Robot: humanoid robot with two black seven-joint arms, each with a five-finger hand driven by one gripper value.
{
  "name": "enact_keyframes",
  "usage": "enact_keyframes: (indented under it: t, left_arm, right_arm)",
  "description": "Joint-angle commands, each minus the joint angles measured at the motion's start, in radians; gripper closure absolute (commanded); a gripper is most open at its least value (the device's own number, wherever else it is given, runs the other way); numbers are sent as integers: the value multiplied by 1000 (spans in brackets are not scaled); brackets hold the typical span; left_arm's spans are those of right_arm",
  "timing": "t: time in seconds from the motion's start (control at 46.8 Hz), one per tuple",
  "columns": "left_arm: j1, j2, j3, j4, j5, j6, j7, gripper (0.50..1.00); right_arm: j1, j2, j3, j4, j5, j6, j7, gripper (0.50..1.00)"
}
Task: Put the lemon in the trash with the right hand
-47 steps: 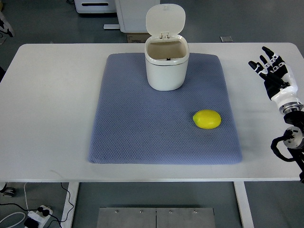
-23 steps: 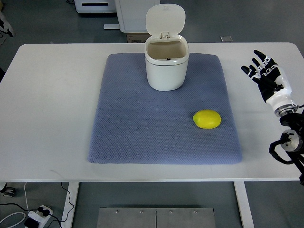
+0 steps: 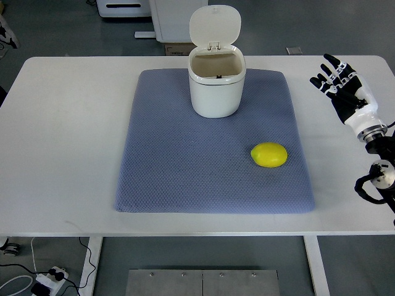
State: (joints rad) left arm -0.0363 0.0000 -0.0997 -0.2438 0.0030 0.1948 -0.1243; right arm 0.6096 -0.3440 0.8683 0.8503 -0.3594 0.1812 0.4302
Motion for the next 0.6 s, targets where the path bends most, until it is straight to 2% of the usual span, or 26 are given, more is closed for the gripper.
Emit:
enact_keyframes:
  t: [0.0, 0.15, 0.385, 0.577]
  left_arm:
    - [-1, 0, 0, 0, 0, 0, 0, 500]
    - [1, 0, 0, 0, 0, 0, 0, 500]
    - [1, 0, 0, 0, 0, 0, 0, 500]
    - [-1, 0, 0, 0, 0, 0, 0, 500]
  right_arm:
    - [4, -10, -8, 1, -1, 0, -45, 500]
    - [27, -21, -37, 3, 0, 3, -99, 500]
    - [29, -27, -46, 4, -16, 3, -100, 500]
    - [78, -89, -153, 12, -84, 1, -74, 500]
